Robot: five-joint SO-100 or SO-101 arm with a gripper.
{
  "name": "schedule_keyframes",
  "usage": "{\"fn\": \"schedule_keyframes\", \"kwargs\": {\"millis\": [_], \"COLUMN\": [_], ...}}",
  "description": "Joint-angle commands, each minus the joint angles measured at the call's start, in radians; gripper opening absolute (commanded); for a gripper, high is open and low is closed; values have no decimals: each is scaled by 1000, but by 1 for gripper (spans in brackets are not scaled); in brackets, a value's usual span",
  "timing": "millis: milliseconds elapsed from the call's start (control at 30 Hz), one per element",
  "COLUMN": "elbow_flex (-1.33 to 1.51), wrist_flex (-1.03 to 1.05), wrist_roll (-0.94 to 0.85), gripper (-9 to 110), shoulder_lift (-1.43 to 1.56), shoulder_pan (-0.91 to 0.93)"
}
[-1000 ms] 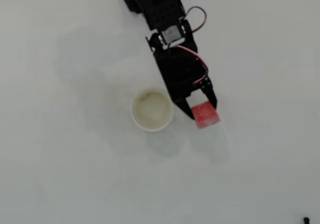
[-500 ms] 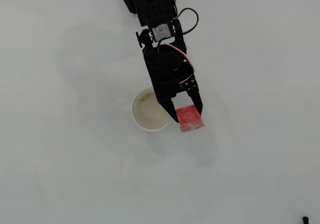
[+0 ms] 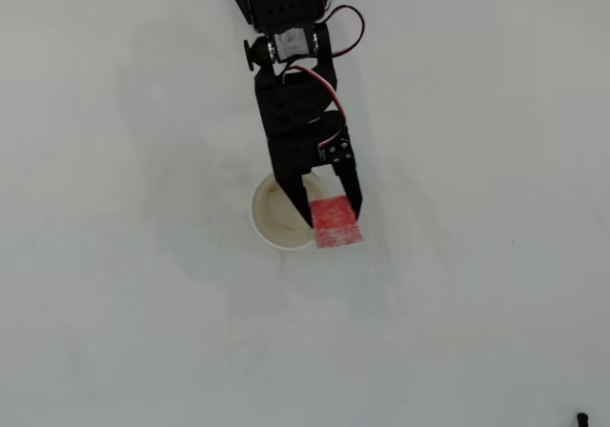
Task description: Grasp a red cube and put it in the cup.
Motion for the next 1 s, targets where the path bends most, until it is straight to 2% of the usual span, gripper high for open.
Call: {"fn": "schedule_keyframes", "kwargs": {"millis": [0,267,967], "elbow_flex": [-5,2,110], "wrist_flex": [2,81,94], "wrist_roll": [14,14,2], "gripper": [8,7,7], "shoulder_lift": [54,115,213], "shoulder_pan": [26,78,127]}}
